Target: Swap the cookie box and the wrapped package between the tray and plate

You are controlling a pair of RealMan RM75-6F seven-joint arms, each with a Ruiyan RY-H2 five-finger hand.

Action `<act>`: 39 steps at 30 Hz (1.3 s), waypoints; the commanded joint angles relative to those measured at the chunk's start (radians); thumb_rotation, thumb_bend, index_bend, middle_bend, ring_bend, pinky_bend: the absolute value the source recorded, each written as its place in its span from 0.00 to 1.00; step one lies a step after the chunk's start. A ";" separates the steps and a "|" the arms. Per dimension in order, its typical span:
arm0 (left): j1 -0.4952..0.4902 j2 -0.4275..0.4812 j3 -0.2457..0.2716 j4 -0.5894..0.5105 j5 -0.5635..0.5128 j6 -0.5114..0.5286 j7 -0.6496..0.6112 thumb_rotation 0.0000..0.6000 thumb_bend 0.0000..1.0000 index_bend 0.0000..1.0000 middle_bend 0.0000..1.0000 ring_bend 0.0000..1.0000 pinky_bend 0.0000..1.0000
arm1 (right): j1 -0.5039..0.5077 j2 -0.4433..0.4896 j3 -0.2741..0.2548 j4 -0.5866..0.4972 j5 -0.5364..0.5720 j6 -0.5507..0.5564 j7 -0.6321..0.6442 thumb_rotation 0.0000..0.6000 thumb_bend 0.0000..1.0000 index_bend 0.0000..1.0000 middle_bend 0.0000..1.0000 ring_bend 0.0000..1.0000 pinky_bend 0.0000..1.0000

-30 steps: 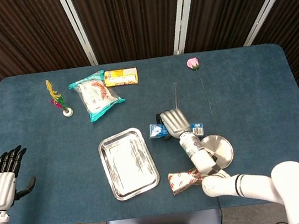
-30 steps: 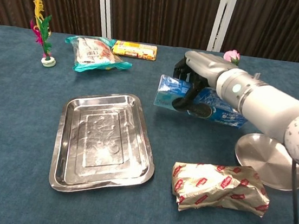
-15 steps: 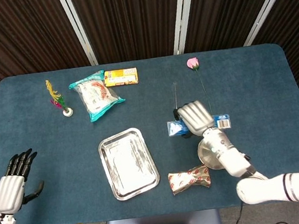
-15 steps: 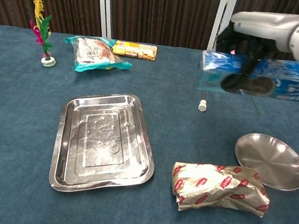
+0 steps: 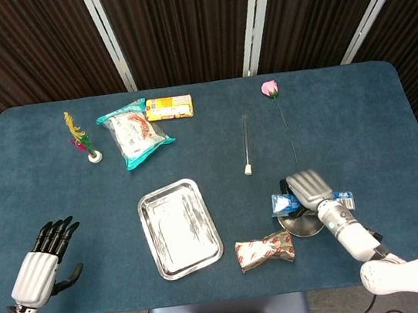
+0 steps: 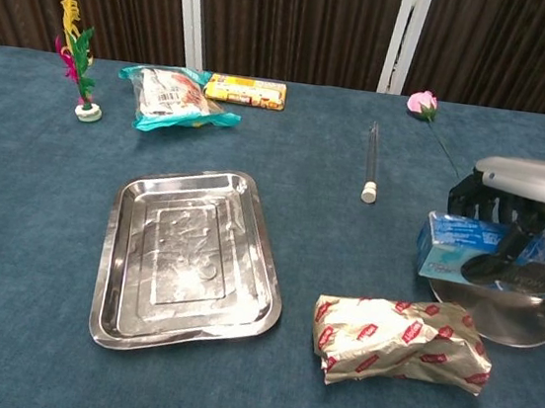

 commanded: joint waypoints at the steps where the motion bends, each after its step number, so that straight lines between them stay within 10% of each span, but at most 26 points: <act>1: -0.002 0.011 0.012 -0.012 0.015 -0.005 0.004 1.00 0.38 0.00 0.00 0.00 0.00 | -0.004 -0.044 0.000 0.060 -0.035 -0.075 0.086 1.00 0.34 0.26 0.47 0.39 0.47; 4: -0.001 0.030 0.022 -0.023 0.031 -0.002 -0.007 1.00 0.38 0.00 0.00 0.00 0.00 | 0.002 -0.013 -0.002 0.050 -0.076 -0.133 0.135 1.00 0.32 0.03 0.23 0.19 0.29; 9: 0.004 0.048 0.039 -0.039 0.066 0.017 -0.025 1.00 0.38 0.00 0.00 0.00 0.00 | -0.046 0.082 -0.001 -0.036 -0.209 -0.068 0.204 1.00 0.20 0.00 0.01 0.00 0.10; 16: -0.021 0.063 0.050 -0.107 0.113 -0.012 0.030 1.00 0.38 0.00 0.00 0.00 0.00 | -0.224 0.265 -0.049 -0.146 -0.498 0.161 0.420 1.00 0.15 0.00 0.00 0.00 0.01; 24: -0.130 0.020 0.044 -0.227 0.187 -0.141 0.021 1.00 0.37 0.00 0.00 0.00 0.02 | -0.547 0.245 -0.166 0.051 -0.701 0.616 0.556 1.00 0.15 0.00 0.00 0.00 0.00; 39: -0.399 -0.315 -0.106 -0.335 -0.091 -0.598 0.167 1.00 0.36 0.00 0.00 0.00 0.02 | -0.602 0.279 -0.131 0.120 -0.706 0.652 0.731 1.00 0.15 0.00 0.00 0.00 0.00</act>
